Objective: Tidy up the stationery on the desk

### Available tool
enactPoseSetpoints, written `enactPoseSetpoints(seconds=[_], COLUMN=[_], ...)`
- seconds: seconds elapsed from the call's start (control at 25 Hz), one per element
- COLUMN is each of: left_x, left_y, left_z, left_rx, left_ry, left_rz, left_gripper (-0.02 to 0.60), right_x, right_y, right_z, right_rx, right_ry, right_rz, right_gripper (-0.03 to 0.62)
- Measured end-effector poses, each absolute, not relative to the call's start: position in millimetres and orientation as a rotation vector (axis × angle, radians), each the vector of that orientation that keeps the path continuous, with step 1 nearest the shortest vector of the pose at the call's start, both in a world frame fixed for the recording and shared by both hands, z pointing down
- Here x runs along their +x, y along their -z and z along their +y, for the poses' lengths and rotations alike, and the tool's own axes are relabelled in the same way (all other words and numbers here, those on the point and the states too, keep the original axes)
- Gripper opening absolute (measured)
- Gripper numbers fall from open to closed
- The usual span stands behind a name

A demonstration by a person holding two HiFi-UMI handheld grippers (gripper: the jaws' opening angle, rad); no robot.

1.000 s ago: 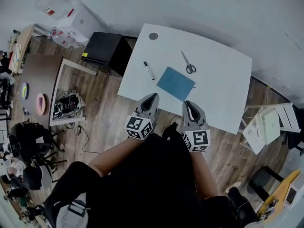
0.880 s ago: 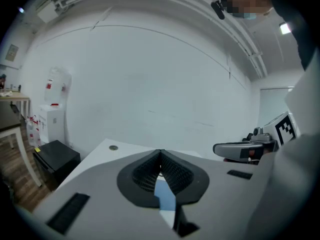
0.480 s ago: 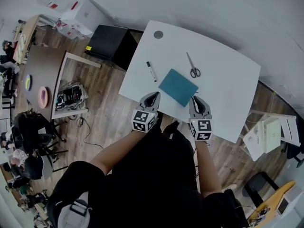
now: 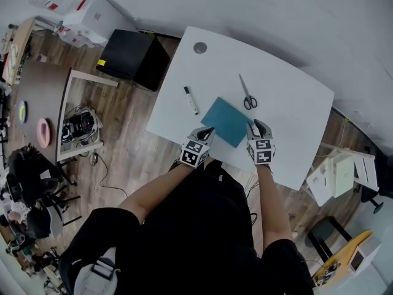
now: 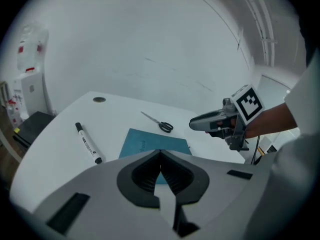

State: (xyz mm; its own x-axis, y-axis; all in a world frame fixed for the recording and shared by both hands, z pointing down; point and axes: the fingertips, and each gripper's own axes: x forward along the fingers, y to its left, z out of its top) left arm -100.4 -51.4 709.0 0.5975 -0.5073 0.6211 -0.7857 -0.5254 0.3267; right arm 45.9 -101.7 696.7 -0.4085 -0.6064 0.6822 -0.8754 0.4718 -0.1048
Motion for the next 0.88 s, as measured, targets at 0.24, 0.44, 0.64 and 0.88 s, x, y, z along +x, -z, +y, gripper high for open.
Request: enactPoseSetpoints(seconds=[0.24,0.44,0.64,0.88], left_x=[-95.5,-98.5,-101.8,-102.1], left_y=[-748.0,-773.8,-783.5,-784.4], left_z=[-48.7,-37.1,-34.3,-36.0], left_rx=[2.126,2.037,1.979,1.977], left_ry=[-0.634,-0.721,-0.736,-0.77], left_rz=[-0.861,-0.785,-0.807,-0.828], left_gripper=[0.038,0.12,0.133,0.133], right_x=[44.4,49.5,47.2,50.0], right_y=[-758.3,-775.6,-778.7,-777.7], right_z=[-103.5,-102.7,-102.1,-89.5], right_rx=[0.997,1.022,1.038,1.06], right_ry=[-0.686,-0.801,-0.791,-0.797], right_rz=[-2.057,-1.999,-1.988,-1.972], right_gripper=[0.133,0.16,0.16,0.16])
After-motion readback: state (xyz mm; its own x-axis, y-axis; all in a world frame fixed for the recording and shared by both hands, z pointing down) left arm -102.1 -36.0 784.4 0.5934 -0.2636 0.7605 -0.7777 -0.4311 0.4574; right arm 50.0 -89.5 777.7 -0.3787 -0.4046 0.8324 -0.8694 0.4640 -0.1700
